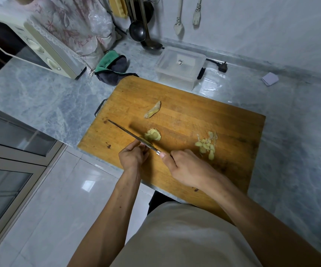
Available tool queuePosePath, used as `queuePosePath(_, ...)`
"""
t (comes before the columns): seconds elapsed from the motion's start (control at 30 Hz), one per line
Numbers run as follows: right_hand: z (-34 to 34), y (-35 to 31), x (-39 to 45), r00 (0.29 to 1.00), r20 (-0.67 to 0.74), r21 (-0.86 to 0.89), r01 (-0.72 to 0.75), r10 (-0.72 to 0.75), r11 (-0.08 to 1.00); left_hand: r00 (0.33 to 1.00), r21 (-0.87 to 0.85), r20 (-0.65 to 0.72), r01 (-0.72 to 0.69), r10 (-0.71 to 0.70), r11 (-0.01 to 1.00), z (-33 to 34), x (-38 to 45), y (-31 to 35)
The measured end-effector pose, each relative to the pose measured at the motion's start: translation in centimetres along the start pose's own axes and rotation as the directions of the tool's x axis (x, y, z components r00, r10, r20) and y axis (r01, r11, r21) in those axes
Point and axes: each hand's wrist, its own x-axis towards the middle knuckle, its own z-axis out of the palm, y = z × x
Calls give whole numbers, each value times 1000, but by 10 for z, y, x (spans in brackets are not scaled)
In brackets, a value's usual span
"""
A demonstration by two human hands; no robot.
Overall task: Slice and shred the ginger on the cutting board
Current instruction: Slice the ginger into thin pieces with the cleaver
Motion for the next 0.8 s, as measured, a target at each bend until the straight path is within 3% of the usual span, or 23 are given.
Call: queuePosePath(0.8,8,-3,12,999,36,18,-22,22,1000,1000,25,0,-10,10,1000,0,-3,4)
